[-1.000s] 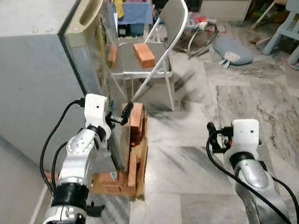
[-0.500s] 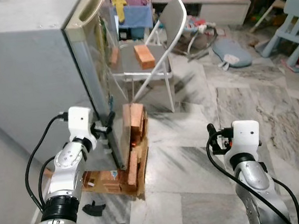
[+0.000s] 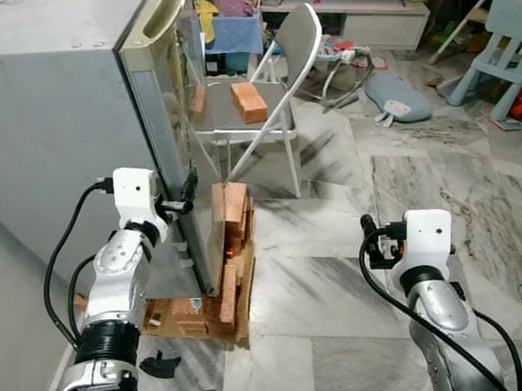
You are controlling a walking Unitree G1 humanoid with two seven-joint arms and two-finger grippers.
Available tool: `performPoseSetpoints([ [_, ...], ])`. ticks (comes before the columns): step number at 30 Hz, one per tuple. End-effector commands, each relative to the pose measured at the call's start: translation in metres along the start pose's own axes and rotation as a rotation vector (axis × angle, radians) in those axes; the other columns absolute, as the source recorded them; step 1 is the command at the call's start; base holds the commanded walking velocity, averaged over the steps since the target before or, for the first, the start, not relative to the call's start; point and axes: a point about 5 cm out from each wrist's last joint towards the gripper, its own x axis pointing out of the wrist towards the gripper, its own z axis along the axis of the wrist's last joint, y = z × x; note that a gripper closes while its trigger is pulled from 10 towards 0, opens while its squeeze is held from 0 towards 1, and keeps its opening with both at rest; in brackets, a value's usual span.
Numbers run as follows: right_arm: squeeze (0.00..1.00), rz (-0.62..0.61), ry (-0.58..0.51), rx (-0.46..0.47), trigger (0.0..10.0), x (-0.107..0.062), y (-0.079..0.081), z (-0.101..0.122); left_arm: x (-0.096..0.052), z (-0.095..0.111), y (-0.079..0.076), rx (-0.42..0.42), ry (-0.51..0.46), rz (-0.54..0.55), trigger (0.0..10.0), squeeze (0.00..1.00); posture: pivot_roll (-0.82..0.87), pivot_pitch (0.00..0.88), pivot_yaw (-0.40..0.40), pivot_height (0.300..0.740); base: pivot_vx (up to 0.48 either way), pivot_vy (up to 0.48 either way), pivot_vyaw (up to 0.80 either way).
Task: Restocking fridge
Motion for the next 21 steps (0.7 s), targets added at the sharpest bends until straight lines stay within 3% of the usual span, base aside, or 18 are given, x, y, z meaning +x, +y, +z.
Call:
performPoseSetpoints([
  [1,0.0,-0.011,-0.002,-0.001,10.0,0.001,-0.002,0.001,0.003,0.004,-0.002,0.018,-0.008,-0.016,10.0,0.0,0.06,0.012,-0.032,0.74,0.0,0.0,0.0],
  [21,0.0,-0.016,-0.004,0.005,10.0,-0.001,-0.002,0.003,0.034,0.021,-0.008,0.044,-0.018,0.028,10.0,0.0,0.05,0.026,-0.034,0.74,0.0,0.0,0.0],
])
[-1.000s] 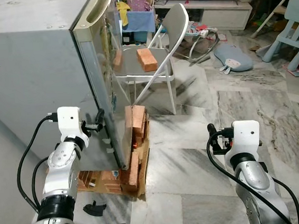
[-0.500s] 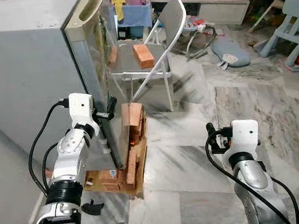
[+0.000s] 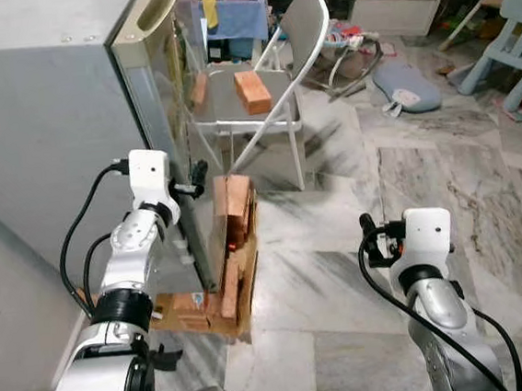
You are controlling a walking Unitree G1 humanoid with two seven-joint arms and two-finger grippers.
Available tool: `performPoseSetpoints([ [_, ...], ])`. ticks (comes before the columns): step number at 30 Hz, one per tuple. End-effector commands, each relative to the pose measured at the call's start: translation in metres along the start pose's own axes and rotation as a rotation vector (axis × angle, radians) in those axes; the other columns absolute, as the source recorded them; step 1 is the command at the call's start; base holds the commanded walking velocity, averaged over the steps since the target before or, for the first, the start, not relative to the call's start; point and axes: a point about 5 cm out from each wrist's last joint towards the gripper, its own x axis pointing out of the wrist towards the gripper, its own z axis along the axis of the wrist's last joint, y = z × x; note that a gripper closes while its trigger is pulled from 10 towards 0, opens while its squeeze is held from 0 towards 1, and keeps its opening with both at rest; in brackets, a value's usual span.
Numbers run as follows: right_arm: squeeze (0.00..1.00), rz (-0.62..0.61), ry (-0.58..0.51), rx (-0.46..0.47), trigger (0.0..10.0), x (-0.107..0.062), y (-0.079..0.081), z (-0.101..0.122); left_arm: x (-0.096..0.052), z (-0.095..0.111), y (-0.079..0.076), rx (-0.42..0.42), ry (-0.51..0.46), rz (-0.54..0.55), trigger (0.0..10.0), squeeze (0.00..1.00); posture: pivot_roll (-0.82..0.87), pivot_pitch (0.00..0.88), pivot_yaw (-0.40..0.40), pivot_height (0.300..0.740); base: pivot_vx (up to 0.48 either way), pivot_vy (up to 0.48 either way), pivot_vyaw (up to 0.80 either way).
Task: Restocking fridge
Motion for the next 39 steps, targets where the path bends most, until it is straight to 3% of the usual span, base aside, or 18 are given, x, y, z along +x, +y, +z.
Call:
performPoseSetpoints([
  [1,0.0,-0.013,-0.003,0.005,10.0,-0.003,-0.002,0.004,0.012,0.018,-0.008,0.01,-0.045,-0.018,10.0,0.0,0.05,0.026,-0.035,0.74,0.0,0.0,0.0],
  [3,0.0,-0.006,0.001,0.008,10.0,-0.007,-0.003,0.005,0.019,0.027,-0.021,0.004,-0.059,-0.089,10.0,0.0,0.05,0.028,-0.039,0.74,0.0,0.0,0.0],
  [5,0.0,0.0,0.003,0.004,10.0,-0.011,-0.004,0.005,0.019,0.045,-0.071,0.089,-0.157,-0.404,10.0,0.0,0.05,0.029,-0.042,0.74,0.0,0.0,0.0],
  [6,0.0,0.001,0.007,0.0,10.0,-0.013,-0.006,0.004,0.012,0.055,-0.104,0.105,-0.206,-0.59,10.0,0.0,0.05,0.027,-0.043,0.74,0.0,0.0,0.0],
  [8,0.0,0.001,0.012,-0.005,10.0,-0.014,-0.008,0.003,-0.006,0.067,-0.153,0.107,-0.261,-0.855,10.0,0.0,0.06,0.023,-0.047,0.74,0.0,0.0,0.0],
  [9,0.0,0.001,0.012,-0.005,10.0,-0.014,-0.008,0.003,-0.006,0.067,-0.153,0.107,-0.261,-0.855,10.0,0.0,0.06,0.023,-0.047,0.74,0.0,0.0,0.0],
  [10,0.0,0.001,0.014,-0.006,10.0,-0.015,-0.008,0.002,-0.017,0.07,-0.172,0.092,-0.272,-0.965,10.0,0.0,0.06,0.023,-0.047,0.74,0.0,0.0,0.0],
  [11,0.0,0.001,0.014,-0.006,10.0,-0.015,-0.008,0.002,-0.017,0.07,-0.172,0.092,-0.272,-0.965,10.0,0.0,0.06,0.023,-0.047,0.74,0.0,0.0,0.0],
  [12,0.0,0.005,0.013,-0.009,10.0,-0.013,-0.006,0.002,-0.033,0.068,-0.193,0.078,-0.265,-1.106,10.0,0.0,0.05,0.019,-0.044,0.74,0.0,0.0,0.0],
  [13,0.0,0.007,0.011,-0.011,10.0,-0.012,-0.005,0.002,-0.036,0.066,-0.196,0.074,-0.257,-1.129,10.0,0.0,0.05,0.019,-0.044,0.74,0.0,0.0,0.0],
  [15,0.0,0.007,0.005,-0.011,10.0,-0.01,-0.004,0.003,-0.035,0.06,-0.194,0.074,-0.237,-1.123,10.0,0.0,0.05,0.019,-0.042,0.74,0.0,0.0,0.0],
  [16,0.0,0.006,0.005,-0.01,10.0,-0.01,-0.004,0.003,-0.029,0.054,-0.185,0.096,-0.221,-1.064,10.0,0.0,0.05,0.019,-0.039,0.74,0.0,0.0,0.0],
  [19,0.0,0.004,0.01,-0.006,10.0,-0.01,-0.005,0.0,-0.011,0.039,-0.146,0.104,-0.163,-0.864,10.0,0.0,0.06,0.02,-0.037,0.74,0.0,0.0,0.0],
  [22,0.0,0.007,0.013,-0.006,10.0,-0.01,-0.003,0.0,-0.004,0.034,-0.119,0.102,-0.142,-0.758,10.0,0.0,0.06,0.018,-0.038,0.74,0.0,0.0,0.0],
  [23,0.0,0.009,0.016,-0.006,10.0,-0.01,-0.003,0.001,-0.002,0.033,-0.104,0.113,-0.132,-0.701,10.0,0.0,0.06,0.018,-0.038,0.74,0.0,0.0,0.0],
  [26,0.0,0.014,0.015,-0.007,10.0,-0.009,-0.002,0.001,-0.004,0.037,-0.081,0.085,-0.12,-0.624,10.0,0.0,0.07,0.017,-0.043,0.74,0.0,0.0,0.0],
  [31,0.0,0.018,0.018,-0.006,10.0,-0.007,-0.002,0.001,-0.006,0.034,-0.065,0.05,-0.111,-0.567,10.0,0.0,0.07,0.017,-0.051,0.74,0.239,-0.281,0.0],
  [39,0.0,0.022,0.012,-0.015,10.0,-0.005,-0.001,0.002,-0.008,0.025,-0.076,0.068,-0.104,-0.601,10.0,0.0,0.07,0.016,-0.052,0.74,0.308,-0.363,0.0],
])
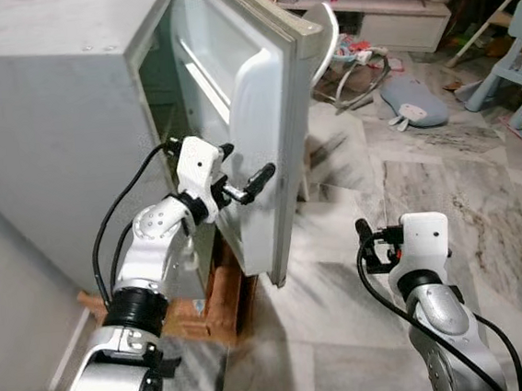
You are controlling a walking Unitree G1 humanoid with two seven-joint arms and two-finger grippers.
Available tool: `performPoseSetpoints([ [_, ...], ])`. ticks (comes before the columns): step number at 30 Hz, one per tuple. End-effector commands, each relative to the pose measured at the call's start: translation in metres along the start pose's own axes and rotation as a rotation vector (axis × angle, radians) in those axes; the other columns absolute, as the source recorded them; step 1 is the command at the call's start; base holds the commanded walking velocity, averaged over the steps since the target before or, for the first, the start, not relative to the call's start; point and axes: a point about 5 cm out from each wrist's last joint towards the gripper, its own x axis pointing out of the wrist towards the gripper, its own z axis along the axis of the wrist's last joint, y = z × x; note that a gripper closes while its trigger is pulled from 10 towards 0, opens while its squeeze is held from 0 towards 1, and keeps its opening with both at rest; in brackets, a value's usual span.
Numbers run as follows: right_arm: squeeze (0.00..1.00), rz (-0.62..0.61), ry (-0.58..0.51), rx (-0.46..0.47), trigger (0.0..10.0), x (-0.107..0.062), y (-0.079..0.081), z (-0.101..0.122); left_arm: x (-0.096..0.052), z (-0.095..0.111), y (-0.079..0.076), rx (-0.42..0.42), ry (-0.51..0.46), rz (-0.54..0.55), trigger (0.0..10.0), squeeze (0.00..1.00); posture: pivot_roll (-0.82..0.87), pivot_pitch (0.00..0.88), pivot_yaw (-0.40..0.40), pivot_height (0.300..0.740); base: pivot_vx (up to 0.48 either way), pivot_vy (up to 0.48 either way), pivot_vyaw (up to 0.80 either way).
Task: Restocking fridge
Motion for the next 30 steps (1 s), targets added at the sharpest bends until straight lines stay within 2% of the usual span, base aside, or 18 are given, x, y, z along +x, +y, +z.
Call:
performPoseSetpoints([
  [1,0.0,-0.011,-0.004,0.001,10.0,0.002,-0.002,0.001,0.001,0.001,-0.002,0.02,0.01,-0.02,10.0,0.0,0.07,0.016,-0.052,0.74,0.296,-0.375,0.0],
  [6,0.0,-0.017,-0.006,0.001,10.0,0.002,-0.002,0.002,0.004,0.001,-0.003,0.016,0.017,-0.02,10.0,0.0,0.06,0.016,-0.045,0.74,0.341,-0.33,0.0],
  [11,0.0,-0.022,-0.009,0.004,10.0,0.003,-0.001,0.002,0.006,-0.006,0.006,0.044,0.081,0.049,10.0,0.0,0.06,0.015,-0.043,0.74,0.468,0.0,0.0],
  [17,0.0,-0.022,-0.011,0.01,10.0,0.006,0.001,0.002,0.01,-0.006,0.006,0.043,0.092,0.053,10.0,0.0,0.07,0.015,-0.043,0.74,0.48,0.0,0.0],
  [22,0.0,-0.022,-0.012,0.012,10.0,0.007,0.002,0.002,0.02,-0.002,-0.001,0.06,0.085,0.017,10.0,0.0,0.07,0.011,-0.039,0.74,0.48,0.0,0.0],
  [27,0.0,-0.03,-0.018,0.014,10.0,0.008,0.002,0.002,0.033,0.0,-0.016,0.087,0.08,-0.043,10.0,0.0,0.06,0.007,-0.035,0.74,0.48,0.0,0.0],
  [30,0.0,-0.039,-0.02,0.017,10.0,0.009,0.001,0.002,0.034,-0.001,-0.021,0.097,0.078,-0.067,10.0,0.0,0.06,0.0,-0.029,0.74,0.48,0.0,0.0],
])
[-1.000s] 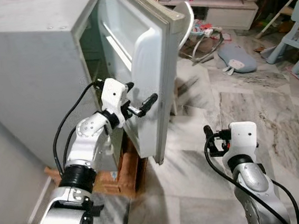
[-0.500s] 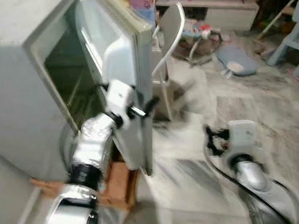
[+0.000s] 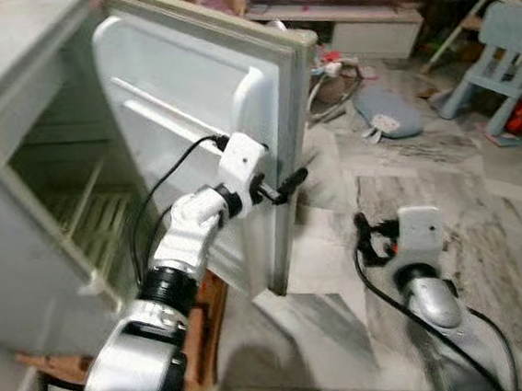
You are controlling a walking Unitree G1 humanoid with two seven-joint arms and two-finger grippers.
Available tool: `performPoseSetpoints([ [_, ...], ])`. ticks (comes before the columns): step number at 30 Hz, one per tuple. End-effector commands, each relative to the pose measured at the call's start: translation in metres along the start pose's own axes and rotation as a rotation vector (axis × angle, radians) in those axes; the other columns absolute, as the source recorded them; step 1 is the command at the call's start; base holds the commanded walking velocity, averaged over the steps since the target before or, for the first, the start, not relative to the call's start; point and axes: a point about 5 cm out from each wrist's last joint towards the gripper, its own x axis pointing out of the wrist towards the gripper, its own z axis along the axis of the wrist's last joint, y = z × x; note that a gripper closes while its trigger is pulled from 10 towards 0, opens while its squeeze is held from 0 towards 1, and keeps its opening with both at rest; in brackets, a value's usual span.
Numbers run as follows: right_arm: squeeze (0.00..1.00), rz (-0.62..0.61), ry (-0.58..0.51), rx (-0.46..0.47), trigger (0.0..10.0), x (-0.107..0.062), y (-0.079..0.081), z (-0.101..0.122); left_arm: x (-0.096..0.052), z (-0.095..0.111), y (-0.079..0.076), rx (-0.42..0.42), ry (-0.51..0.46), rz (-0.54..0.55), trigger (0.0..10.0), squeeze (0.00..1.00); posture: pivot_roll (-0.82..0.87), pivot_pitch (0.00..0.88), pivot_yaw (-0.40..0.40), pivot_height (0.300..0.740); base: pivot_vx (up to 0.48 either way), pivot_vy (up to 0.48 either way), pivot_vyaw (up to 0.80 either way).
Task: Restocking fridge
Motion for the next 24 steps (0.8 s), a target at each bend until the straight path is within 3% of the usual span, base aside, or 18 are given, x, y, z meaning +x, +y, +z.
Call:
performPoseSetpoints([
  [1,0.0,0.022,-0.041,0.017,10.0,0.003,0.01,0.009,-0.008,-0.001,0.012,0.03,0.013,0.032,10.0,0.0,0.05,0.0,-0.028,0.74,0.48,0.0,0.0],
  [5,0.0,0.014,-0.048,0.022,10.0,0.005,0.01,0.011,-0.026,-0.01,0.02,0.056,0.04,0.075,10.0,0.0,0.06,0.0,-0.026,0.74,0.309,0.0,0.0],
  [8,0.0,0.013,-0.051,0.023,10.0,0.006,0.009,0.011,-0.053,-0.015,0.032,0.067,0.04,0.135,10.0,0.0,0.08,0.0,-0.026,0.74,0.0,0.0,0.0],
  [10,0.0,0.014,-0.052,0.024,10.0,0.007,0.009,0.011,-0.074,-0.02,0.042,0.058,0.057,0.221,10.0,0.0,0.09,0.001,-0.027,0.74,0.0,0.0,0.0],
  [11,0.0,0.015,-0.055,0.025,10.0,0.01,0.01,0.012,-0.094,-0.022,0.049,0.046,0.068,0.297,10.0,0.0,0.1,0.003,-0.03,0.74,0.0,0.0,0.0],
  [12,0.0,0.015,-0.055,0.025,10.0,0.01,0.01,0.012,-0.094,-0.022,0.049,0.046,0.068,0.297,10.0,0.0,0.1,0.003,-0.03,0.74,0.0,0.0,0.0],
  [16,0.0,0.031,-0.068,0.024,10.0,0.017,0.014,0.016,-0.131,-0.022,0.057,0.001,0.049,0.5,10.0,0.0,0.15,0.009,-0.042,0.74,0.0,0.0,0.0],
  [20,0.0,0.056,-0.089,0.02,10.0,0.024,0.019,0.022,-0.146,-0.024,0.056,-0.018,0.054,0.626,10.0,0.0,0.18,0.006,-0.047,0.74,0.0,-0.43,0.0],
  [24,0.0,0.053,-0.128,0.023,10.0,0.032,0.021,0.035,-0.155,-0.022,0.053,-0.027,0.068,0.668,10.0,0.0,0.17,0.021,-0.046,0.74,0.0,-0.48,0.0],
])
